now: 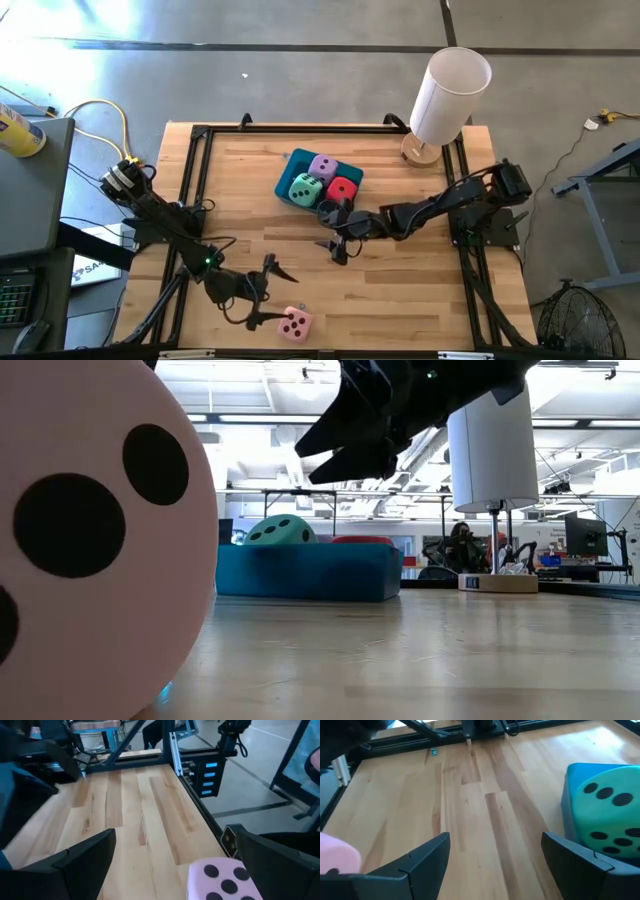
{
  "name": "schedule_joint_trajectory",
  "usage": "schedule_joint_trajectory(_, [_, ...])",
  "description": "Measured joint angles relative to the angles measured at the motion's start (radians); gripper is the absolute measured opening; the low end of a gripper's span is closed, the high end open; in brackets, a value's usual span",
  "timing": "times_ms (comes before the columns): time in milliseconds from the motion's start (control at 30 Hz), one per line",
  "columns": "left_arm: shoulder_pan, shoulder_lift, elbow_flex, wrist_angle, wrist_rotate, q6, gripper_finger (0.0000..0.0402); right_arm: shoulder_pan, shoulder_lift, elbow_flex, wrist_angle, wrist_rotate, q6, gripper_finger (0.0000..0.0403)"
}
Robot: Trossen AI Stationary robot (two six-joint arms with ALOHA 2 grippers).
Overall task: Pick & Place Dice
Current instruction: Put the large pink dice into the blue bin
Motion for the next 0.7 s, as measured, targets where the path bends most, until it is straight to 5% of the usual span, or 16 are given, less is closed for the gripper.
schedule_joint_trajectory(700, [-0.032,0.084,0.001,0.205,-0.104,0.230,0.0400,0.077,0.000,0.000,-0.024,0.004,0.031,0.0305])
